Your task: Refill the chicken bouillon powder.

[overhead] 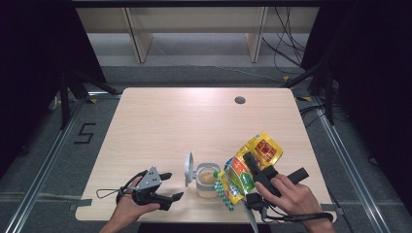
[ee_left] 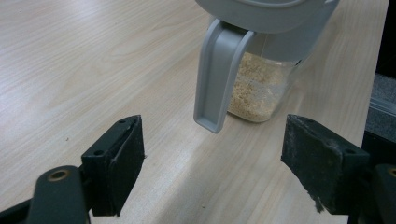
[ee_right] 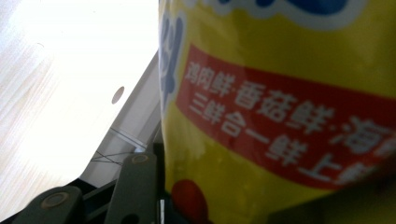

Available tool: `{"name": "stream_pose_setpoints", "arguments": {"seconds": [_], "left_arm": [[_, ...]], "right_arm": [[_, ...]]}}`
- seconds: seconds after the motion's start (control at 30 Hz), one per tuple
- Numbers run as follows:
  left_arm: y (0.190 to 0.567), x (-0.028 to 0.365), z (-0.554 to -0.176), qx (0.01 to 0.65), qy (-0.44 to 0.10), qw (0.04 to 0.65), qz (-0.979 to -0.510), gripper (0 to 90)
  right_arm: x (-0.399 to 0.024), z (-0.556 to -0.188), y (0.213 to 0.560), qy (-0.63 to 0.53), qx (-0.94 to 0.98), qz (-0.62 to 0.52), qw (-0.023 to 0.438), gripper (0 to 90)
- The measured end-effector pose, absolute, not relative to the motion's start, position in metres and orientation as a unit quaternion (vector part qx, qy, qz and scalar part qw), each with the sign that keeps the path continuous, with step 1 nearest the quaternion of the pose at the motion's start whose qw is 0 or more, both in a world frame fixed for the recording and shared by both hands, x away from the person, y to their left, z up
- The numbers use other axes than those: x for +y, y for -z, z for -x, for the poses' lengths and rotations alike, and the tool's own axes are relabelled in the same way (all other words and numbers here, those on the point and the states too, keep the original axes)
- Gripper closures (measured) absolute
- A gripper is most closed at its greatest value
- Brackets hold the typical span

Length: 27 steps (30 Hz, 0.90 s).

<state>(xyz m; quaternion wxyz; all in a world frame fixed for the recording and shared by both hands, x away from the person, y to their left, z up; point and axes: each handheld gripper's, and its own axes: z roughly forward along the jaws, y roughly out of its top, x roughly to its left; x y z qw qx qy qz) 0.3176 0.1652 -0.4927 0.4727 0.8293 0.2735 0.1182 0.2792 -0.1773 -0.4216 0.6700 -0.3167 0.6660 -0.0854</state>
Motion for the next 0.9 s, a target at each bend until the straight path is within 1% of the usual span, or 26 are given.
{"name": "stream_pose_setpoints", "arguments": {"seconds": [0.17, 0.33, 0.47, 0.53, 0.6, 0.73, 0.77, 0.9], "left_arm": [[0.4926, 0.1653, -0.3176, 0.273, -0.118, 0.473, -0.829, 20.7], [0.4926, 0.1653, -0.3177, 0.273, -0.119, 0.472, -0.829, 20.7], [0.4926, 0.1652, -0.3176, 0.273, -0.118, 0.473, -0.83, 20.7], [0.4926, 0.1653, -0.3176, 0.273, -0.118, 0.472, -0.829, 20.7], [0.4928, 0.1652, -0.3179, 0.273, -0.117, 0.474, -0.829, 20.7], [0.4926, 0.1652, -0.3176, 0.274, -0.119, 0.473, -0.829, 20.7], [0.4925, 0.1653, -0.3177, 0.273, -0.119, 0.473, -0.829, 20.7], [0.4926, 0.1653, -0.3177, 0.274, -0.119, 0.473, -0.829, 20.6]], "right_arm": [[-0.1763, -0.2808, 0.4206, 0.083, 0.674, 0.324, 0.659, 59.9], [-0.1771, -0.2804, 0.4217, 0.078, 0.673, 0.312, 0.666, 60.1], [-0.1775, -0.2806, 0.4203, 0.084, 0.674, 0.318, 0.662, 60.1], [-0.1788, -0.2796, 0.421, 0.078, 0.667, 0.308, 0.673, 60.1], [-0.179, -0.2798, 0.4206, 0.082, 0.67, 0.312, 0.668, 60.1], [-0.179, -0.2796, 0.4208, 0.079, 0.667, 0.309, 0.673, 60.1], [-0.1786, -0.2802, 0.4201, 0.085, 0.671, 0.318, 0.665, 60.1], [-0.1783, -0.2804, 0.4197, 0.086, 0.67, 0.32, 0.664, 60.1]]}}
